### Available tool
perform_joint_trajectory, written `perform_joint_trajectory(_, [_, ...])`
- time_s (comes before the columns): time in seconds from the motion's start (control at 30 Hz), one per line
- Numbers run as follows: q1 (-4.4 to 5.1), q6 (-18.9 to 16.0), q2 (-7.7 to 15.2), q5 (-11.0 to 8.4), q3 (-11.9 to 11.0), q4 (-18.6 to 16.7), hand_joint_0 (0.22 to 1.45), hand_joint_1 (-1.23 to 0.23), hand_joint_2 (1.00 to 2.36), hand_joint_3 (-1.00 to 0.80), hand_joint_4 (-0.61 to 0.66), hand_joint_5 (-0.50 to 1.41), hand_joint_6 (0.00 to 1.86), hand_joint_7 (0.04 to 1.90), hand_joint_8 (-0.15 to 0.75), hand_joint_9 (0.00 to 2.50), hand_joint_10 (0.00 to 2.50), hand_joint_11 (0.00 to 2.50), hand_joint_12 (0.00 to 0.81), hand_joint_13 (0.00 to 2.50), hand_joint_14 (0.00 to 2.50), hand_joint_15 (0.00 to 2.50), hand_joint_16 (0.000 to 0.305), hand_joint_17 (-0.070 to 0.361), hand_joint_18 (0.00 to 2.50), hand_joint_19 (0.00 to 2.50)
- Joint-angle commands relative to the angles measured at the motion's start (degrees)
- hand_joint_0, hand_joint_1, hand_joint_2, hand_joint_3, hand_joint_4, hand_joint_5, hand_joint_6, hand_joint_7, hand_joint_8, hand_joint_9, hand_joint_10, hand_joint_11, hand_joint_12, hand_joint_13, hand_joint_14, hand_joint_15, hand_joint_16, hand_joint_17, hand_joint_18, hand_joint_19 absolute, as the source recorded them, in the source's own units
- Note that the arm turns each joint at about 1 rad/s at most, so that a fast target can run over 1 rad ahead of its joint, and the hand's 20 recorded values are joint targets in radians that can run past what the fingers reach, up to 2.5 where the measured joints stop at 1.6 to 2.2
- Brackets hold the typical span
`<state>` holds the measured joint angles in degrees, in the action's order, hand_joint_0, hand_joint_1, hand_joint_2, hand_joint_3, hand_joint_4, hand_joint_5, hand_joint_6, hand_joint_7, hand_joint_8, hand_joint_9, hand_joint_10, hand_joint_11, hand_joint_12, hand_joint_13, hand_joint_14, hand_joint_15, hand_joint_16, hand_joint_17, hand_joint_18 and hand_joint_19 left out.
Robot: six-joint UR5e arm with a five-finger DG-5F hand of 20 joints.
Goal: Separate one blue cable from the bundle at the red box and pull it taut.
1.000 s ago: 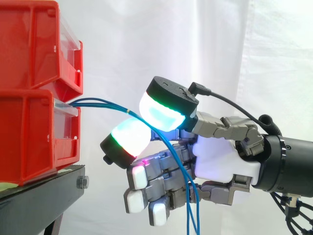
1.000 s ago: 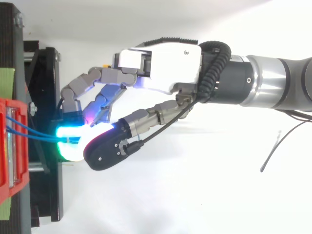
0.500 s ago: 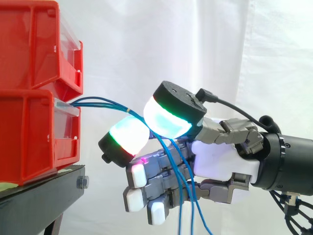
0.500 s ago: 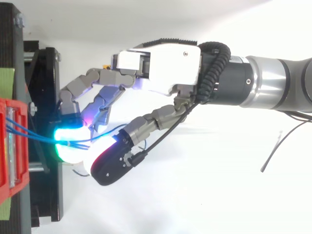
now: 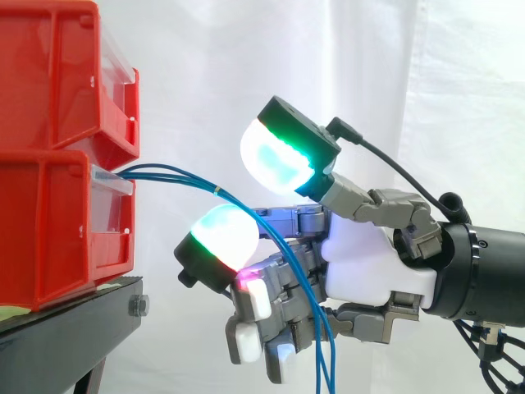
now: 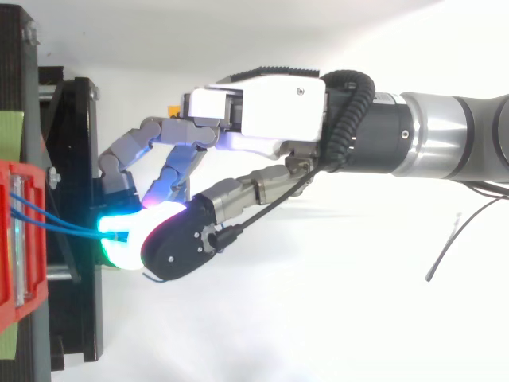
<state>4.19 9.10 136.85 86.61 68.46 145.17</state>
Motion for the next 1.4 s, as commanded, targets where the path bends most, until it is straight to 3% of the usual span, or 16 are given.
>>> perform_joint_trajectory(0.0, [0.03,-0.05,0.0,0.32,-0.17,0.11,0.61,-0.47,1.0,-0.5,0.12,-0.18,0.87,1.18,0.336,1.08,0.02,0.77,0.374,1.05,0.02,0.6,0.048,0.108,1.04,0.72])
perform_joint_trajectory(0.1, [-0.15,-0.05,0.0,0.58,-0.26,0.55,0.62,-0.52,1.0,-0.5,0.07,-0.18,0.86,1.2,0.317,1.12,0.02,0.78,0.373,1.08,0.02,0.62,0.047,0.107,1.05,0.74])
perform_joint_trajectory(0.53, [-0.15,-0.05,0.0,0.67,-0.43,0.55,0.66,-0.8,1.01,-0.34,0.08,-0.18,0.87,1.27,0.336,1.1,0.02,0.83,0.368,1.09,0.02,0.64,0.048,0.109,1.07,0.71])
perform_joint_trajectory(0.63, [-0.15,0.04,0.0,0.84,-0.7,0.73,0.67,-0.81,1.0,-0.5,0.12,-0.19,0.88,1.19,0.33,1.09,0.02,0.83,0.366,1.08,0.02,0.65,0.048,0.107,1.07,0.7])
perform_joint_trajectory(0.77, [-0.15,0.04,0.0,0.93,-0.78,0.9,0.55,-0.51,1.0,-0.5,0.13,-0.17,0.87,1.23,0.336,1.23,0.02,0.84,0.374,1.15,0.02,0.68,0.05,0.111,1.11,0.78])
perform_joint_trajectory(0.87, [-0.15,0.04,0.0,0.93,-0.78,0.9,0.56,-0.4,1.0,-0.5,0.14,-0.16,0.86,1.25,0.34,1.24,0.02,0.85,0.376,1.16,0.02,0.7,0.05,0.112,1.1,0.8])
perform_joint_trajectory(0.93, [-0.24,0.04,0.0,0.93,-0.78,0.9,0.61,-0.43,1.0,-0.5,0.13,-0.16,0.86,1.28,0.34,1.25,0.02,0.85,0.371,1.16,0.02,0.7,0.048,0.109,1.09,0.81])
perform_joint_trajectory(1.13, [-0.24,0.39,0.0,0.76,-0.96,0.73,0.58,-0.55,1.02,-0.26,0.13,-0.15,0.87,1.3,0.355,1.28,0.02,0.88,0.375,1.19,0.02,0.73,0.049,0.111,1.09,0.82])
perform_joint_trajectory(1.37, [-0.41,1.18,0.0,0.67,-1.4,1.08,0.58,-0.68,1.01,-0.05,0.12,-0.15,0.88,1.28,0.399,1.32,0.02,0.89,0.421,1.24,0.02,0.71,0.061,0.137,1.18,0.76])
